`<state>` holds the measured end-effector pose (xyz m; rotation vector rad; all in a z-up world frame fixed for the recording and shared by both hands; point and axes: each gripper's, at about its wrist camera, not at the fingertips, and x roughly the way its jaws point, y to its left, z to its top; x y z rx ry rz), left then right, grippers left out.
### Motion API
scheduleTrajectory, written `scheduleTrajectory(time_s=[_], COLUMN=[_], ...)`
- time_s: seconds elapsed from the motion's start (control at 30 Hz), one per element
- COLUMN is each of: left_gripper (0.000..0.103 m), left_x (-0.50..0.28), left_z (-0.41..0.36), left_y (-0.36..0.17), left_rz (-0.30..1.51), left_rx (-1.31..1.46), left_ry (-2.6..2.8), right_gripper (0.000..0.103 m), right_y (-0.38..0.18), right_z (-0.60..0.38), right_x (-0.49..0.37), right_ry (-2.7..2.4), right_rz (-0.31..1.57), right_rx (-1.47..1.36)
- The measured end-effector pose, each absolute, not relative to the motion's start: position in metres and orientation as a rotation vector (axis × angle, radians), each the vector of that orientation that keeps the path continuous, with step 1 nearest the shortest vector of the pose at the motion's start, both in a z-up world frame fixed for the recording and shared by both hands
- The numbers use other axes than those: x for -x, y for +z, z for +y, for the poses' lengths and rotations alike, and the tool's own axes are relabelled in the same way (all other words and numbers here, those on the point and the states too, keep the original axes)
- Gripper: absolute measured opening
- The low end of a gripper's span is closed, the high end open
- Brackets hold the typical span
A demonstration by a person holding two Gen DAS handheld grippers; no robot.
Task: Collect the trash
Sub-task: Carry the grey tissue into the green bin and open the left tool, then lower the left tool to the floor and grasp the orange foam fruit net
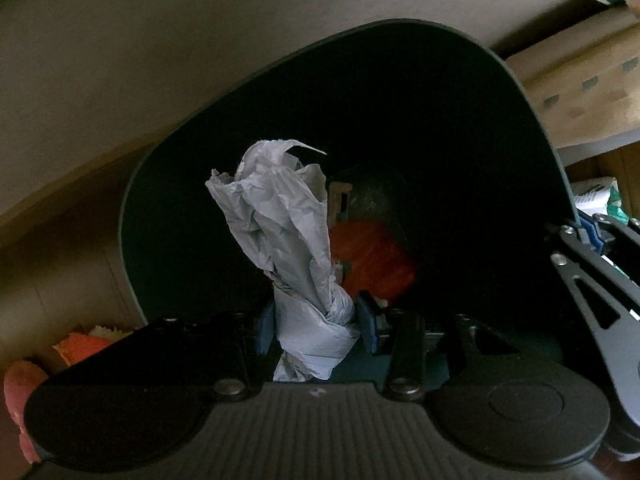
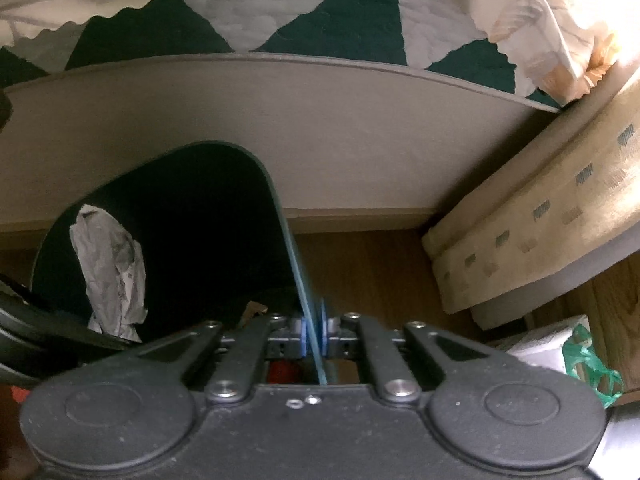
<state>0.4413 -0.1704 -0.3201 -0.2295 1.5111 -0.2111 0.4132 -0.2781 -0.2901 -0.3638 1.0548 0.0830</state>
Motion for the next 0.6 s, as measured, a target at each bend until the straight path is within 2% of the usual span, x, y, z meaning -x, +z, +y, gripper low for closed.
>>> scheduleTrajectory(time_s=[0.13,0.2,0.27,0.6], left_gripper=[0.043,0.061,0.067,0.067], left_x=[-0.448,-0.448,-0.449,-0.423], left_z=[-0.173,-0.169,-0.165,-0.138], left_y=[-0.324,-0.319,-0.313,-0.269], left_rz=[1.510,1.496,1.473,1.397], left_rx=[0.242,0.241,0.242,0.232], left_ry=[-0.219,-0.228,-0.237,-0.263], right_gripper=[0.006,0.006,0.006,0.007], right_y=[-0.289,-0.289,-0.289,-0.289], right_z=[-0.281,-0.281,-0.282,-0.269], right_x=[-0.415,-0.416,-0.417,-0.412], right_ry=[0.076,0.080,0.083,0.200], right_rz=[1.066,1.072,1.079,1.119], right_rx=[0.346,0.342,0.345,0.456])
